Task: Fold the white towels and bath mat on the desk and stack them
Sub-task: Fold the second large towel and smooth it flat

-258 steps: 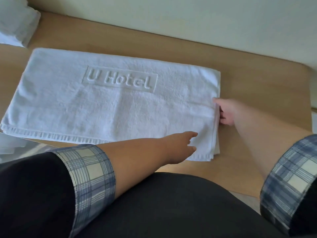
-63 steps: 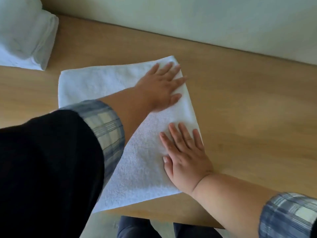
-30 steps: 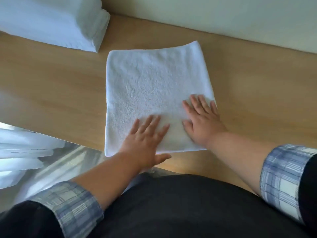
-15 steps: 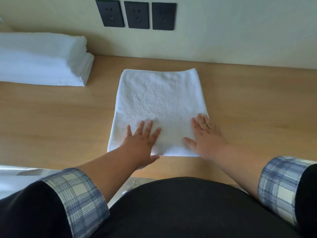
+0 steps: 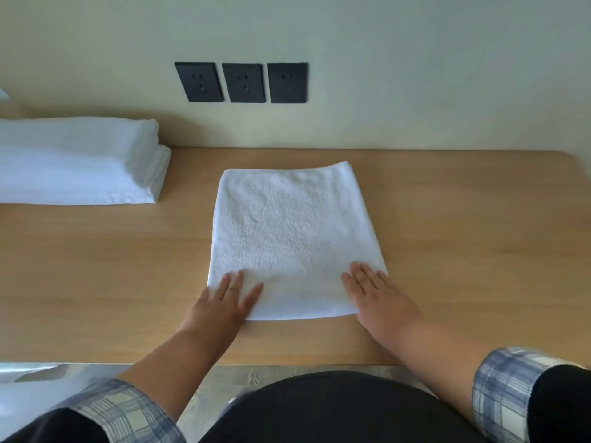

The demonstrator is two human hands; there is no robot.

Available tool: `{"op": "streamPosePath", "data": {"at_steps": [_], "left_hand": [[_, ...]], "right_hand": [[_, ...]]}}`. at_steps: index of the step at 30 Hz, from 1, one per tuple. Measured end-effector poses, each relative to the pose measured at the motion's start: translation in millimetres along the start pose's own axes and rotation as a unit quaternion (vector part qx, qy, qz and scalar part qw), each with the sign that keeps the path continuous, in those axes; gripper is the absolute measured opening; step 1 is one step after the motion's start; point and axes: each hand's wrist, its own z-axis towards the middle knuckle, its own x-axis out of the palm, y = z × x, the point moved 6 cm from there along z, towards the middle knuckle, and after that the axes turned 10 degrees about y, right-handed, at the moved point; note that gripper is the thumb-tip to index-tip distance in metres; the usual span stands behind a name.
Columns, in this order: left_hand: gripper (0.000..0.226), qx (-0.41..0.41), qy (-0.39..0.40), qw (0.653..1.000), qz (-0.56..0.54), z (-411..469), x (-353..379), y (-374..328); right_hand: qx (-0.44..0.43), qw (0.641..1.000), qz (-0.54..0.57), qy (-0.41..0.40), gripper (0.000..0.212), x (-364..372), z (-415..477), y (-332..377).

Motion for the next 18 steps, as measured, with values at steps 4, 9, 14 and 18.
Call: {"op": "streamPosePath", "data": {"at_steps": [4, 9, 14, 18], "left_hand": [[0.108, -0.031, 0.017, 0.999, 0.023, -5, -19, 5], [0.077, -0.052, 0.004, 0.998, -0.036, -22, -52, 17], [0.044, -0.030, -0.004, 0.990, -0.140, -44, -60, 48], [0.037, -0.018, -0.042, 0.957, -0.287, -63, -54, 89]], "right_hand": [[0.033, 0.999, 0.012, 0.021, 0.080, -24, -4, -9], [0.062, 0.996, 0.068, 0.018, 0.031, -53, -32, -17], [0.074, 0.987, 0.140, 0.004, 0.029, -57, -59, -7], [0.088, 0.985, 0.146, -0.005, 0.038, -51, -73, 13]]}}
